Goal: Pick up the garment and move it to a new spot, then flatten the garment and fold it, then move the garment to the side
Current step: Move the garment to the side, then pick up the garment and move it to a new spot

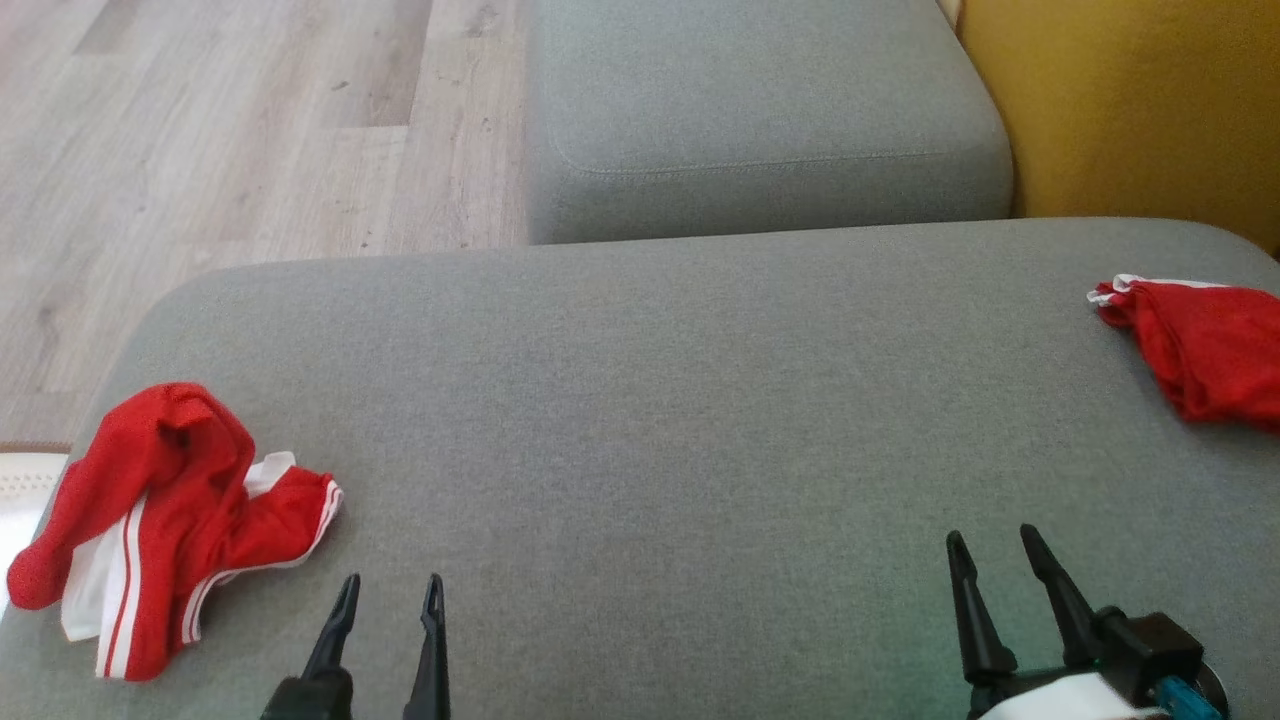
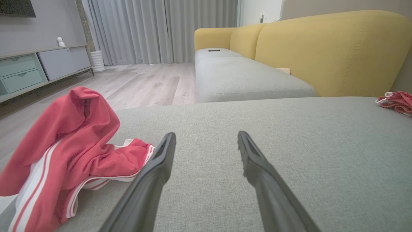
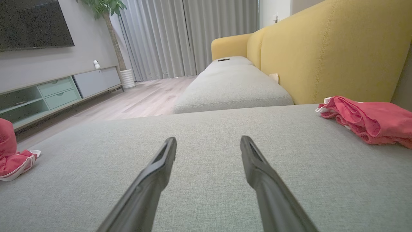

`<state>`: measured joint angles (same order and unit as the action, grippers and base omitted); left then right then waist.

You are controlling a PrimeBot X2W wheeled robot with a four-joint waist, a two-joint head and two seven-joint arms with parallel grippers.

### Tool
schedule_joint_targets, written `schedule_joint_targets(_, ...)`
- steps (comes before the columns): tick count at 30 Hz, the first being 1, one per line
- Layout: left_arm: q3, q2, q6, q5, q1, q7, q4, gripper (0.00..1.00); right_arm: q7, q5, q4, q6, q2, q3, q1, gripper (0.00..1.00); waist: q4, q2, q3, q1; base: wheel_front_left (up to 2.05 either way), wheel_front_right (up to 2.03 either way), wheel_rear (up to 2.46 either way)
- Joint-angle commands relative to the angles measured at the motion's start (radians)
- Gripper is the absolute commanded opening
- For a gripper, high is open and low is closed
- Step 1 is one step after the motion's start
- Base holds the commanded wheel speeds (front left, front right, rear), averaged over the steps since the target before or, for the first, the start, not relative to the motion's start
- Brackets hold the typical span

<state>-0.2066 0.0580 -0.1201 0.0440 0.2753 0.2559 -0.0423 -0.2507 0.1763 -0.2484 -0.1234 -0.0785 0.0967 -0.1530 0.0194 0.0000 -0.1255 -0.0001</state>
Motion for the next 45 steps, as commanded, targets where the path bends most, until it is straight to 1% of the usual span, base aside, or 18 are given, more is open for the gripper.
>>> schedule_joint_targets(1, 0.036, -0.005, 0.005, -0.010, -0.035, 0.006, 0.023, 1.00, -0.011, 0.005, 0.030, -0.007, -0.006, 0.019, 0.037, 1.00, 0.003, 0.0000, -0.003, 0.0001, 0.00, 0.00, 0.00)
schedule_joint_targets(13, 0.041, -0.007, 0.009, -0.011, -0.037, 0.006, 0.009, 1.00, -0.011, 0.063, 0.040, -0.007, -0.014, 0.053, 0.019, 1.00, 0.006, 0.0000, -0.014, 0.0001, 0.00, 0.00, 0.00)
schedule_joint_targets(24, 0.045, -0.007, 0.014, -0.014, -0.041, 0.006, 0.011, 1.00, -0.011, 0.061, 0.040, -0.007, -0.013, 0.047, 0.008, 1.00, 0.013, 0.0000, -0.021, 0.0001, 0.00, 0.00, 0.00)
schedule_joint_targets(28, 0.046, -0.007, 0.022, -0.021, -0.043, 0.006, 0.011, 1.00, -0.011, 0.056, 0.041, -0.007, -0.009, 0.040, -0.002, 1.00, 0.030, 0.0000, -0.023, 0.0001, 0.00, 0.00, 0.00)
schedule_joint_targets(31, 0.050, -0.006, 0.023, -0.024, -0.046, 0.006, 0.010, 1.00, -0.011, 0.054, 0.040, -0.007, -0.006, 0.042, -0.009, 1.00, 0.057, 0.0000, -0.022, 0.0001, 0.00, 0.00, 0.00)
schedule_joint_targets(34, 0.055, -0.003, 0.025, -0.026, -0.049, 0.006, 0.008, 1.00, -0.011, 0.053, 0.038, -0.007, -0.001, 0.047, -0.015, 1.00, 0.100, 0.0000, -0.018, 0.0001, 0.00, 0.00, 0.00)
schedule_joint_targets(45, 0.088, 0.016, 0.019, -0.026, -0.038, 0.006, 0.016, 1.00, -0.011, 0.057, 0.035, -0.007, 0.018, 0.073, -0.005, 1.00, 0.309, 0.0000, 0.000, 0.0001, 0.00, 0.00, 0.00)
